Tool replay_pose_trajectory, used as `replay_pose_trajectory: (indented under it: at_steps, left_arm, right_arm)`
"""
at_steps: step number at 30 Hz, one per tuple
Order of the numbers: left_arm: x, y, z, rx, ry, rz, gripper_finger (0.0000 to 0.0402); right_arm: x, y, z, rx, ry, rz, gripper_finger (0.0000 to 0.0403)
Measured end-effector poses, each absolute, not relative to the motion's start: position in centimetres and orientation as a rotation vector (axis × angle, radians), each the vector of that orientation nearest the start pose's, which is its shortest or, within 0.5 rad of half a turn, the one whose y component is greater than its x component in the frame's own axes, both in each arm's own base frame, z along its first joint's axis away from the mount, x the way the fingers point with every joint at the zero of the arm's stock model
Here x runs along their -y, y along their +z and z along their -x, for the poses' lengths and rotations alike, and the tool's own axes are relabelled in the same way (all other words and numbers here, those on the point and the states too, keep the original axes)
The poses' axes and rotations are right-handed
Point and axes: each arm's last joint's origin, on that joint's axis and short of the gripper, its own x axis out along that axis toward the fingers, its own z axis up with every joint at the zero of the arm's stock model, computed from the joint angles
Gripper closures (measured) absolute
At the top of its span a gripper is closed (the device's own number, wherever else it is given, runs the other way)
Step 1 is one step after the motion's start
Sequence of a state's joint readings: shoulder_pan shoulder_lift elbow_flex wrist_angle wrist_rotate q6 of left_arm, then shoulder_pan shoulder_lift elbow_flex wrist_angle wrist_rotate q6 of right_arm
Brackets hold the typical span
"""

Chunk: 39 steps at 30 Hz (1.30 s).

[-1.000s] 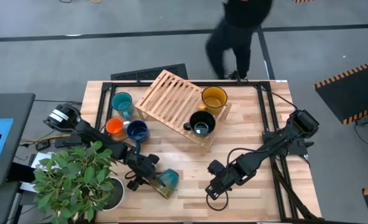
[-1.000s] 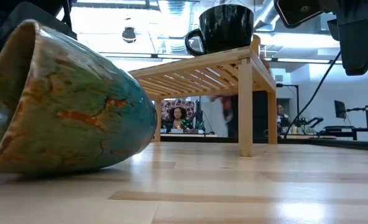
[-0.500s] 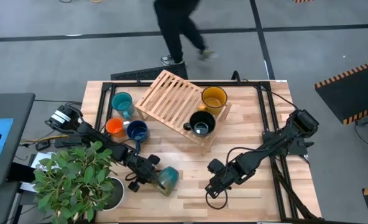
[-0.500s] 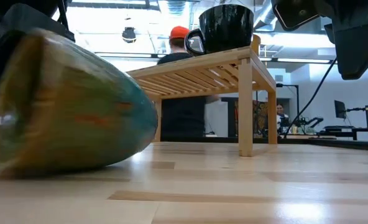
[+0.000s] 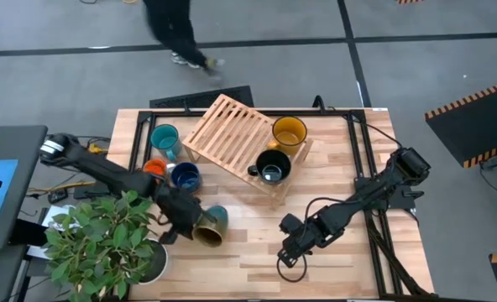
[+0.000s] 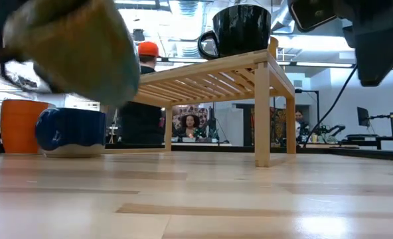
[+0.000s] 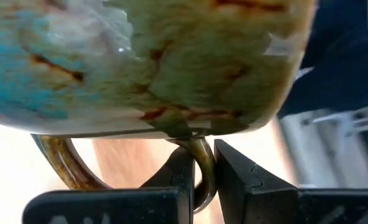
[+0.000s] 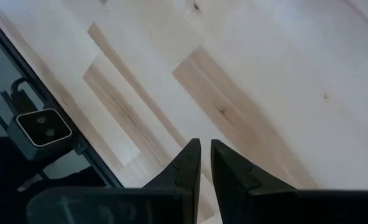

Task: Place coffee mugs
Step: Put the blue-green mug on the shelf

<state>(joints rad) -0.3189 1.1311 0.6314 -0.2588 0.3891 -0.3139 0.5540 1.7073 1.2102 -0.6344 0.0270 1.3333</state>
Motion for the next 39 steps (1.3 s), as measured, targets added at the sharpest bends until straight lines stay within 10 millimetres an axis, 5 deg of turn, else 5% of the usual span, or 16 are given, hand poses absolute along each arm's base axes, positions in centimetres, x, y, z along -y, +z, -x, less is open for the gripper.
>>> replay_pose_trajectory:
  at_steps: [11,16,19,28,33,39]
  left_arm:
    - [1.1,37.2,-20.6,-0.694,-0.202,0.434,0.0380]
    - [-3.1,41.2,-20.9,-0.590,-0.124,0.488,0.0380]
    - [-6.3,40.7,-22.3,-0.594,-0.135,0.620,0.0380]
    - [-15.5,34.9,-27.6,-0.618,-0.195,0.989,0.0380]
    - [-17.8,33.8,-30.0,-0.535,-0.241,1.064,0.0380]
    - [-18.1,33.7,-30.8,-0.522,-0.272,1.142,0.0380]
  right_arm:
    - [-17.5,21.4,-29.4,-1.175,-0.310,-0.835,0.0340]
    - [-17.5,21.4,-29.4,-1.172,-0.301,-0.831,0.0340]
    - [-17.5,21.4,-29.5,-1.168,-0.296,-0.832,0.0340]
    - [-17.9,21.6,-29.6,-1.146,-0.266,-0.845,0.0340]
    - [-18.1,21.7,-29.7,-1.118,-0.266,-0.844,0.0340]
    - [-18.1,21.7,-29.7,-1.107,-0.269,-0.843,0.0340]
